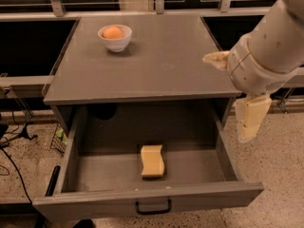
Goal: Pick sponge from top drawer and place on counter
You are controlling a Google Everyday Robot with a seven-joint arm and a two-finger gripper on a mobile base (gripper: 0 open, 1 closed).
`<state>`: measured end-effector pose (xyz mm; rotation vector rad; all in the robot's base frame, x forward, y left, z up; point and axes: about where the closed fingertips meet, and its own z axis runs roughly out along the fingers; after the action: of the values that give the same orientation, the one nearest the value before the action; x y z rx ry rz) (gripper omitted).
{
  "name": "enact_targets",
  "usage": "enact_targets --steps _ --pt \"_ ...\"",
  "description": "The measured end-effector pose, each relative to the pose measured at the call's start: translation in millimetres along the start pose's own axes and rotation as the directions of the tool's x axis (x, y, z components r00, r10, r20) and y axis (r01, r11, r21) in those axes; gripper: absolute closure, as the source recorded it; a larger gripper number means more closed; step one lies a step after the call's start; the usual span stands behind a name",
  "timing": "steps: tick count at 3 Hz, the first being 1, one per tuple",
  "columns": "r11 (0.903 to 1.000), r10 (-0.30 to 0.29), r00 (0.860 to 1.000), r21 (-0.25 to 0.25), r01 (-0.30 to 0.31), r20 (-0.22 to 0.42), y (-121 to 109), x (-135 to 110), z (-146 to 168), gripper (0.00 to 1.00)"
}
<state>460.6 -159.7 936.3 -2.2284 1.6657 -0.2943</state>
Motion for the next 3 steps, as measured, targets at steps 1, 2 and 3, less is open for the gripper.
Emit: enact_targets --steps 1,2,3 --pt "0.9968 -0.080 0.997 0.004 0.080 0.000 -0.1 -0.1 -2.4 0.00" --pt "0.9967 -0.080 0.997 0.004 0.080 -0.001 -0.1 -0.1 -2.4 0.00" --pt "0.9724 -0.231 0.972 0.026 0.232 -0.044 -2.4 -11.7 -6.3 0.00"
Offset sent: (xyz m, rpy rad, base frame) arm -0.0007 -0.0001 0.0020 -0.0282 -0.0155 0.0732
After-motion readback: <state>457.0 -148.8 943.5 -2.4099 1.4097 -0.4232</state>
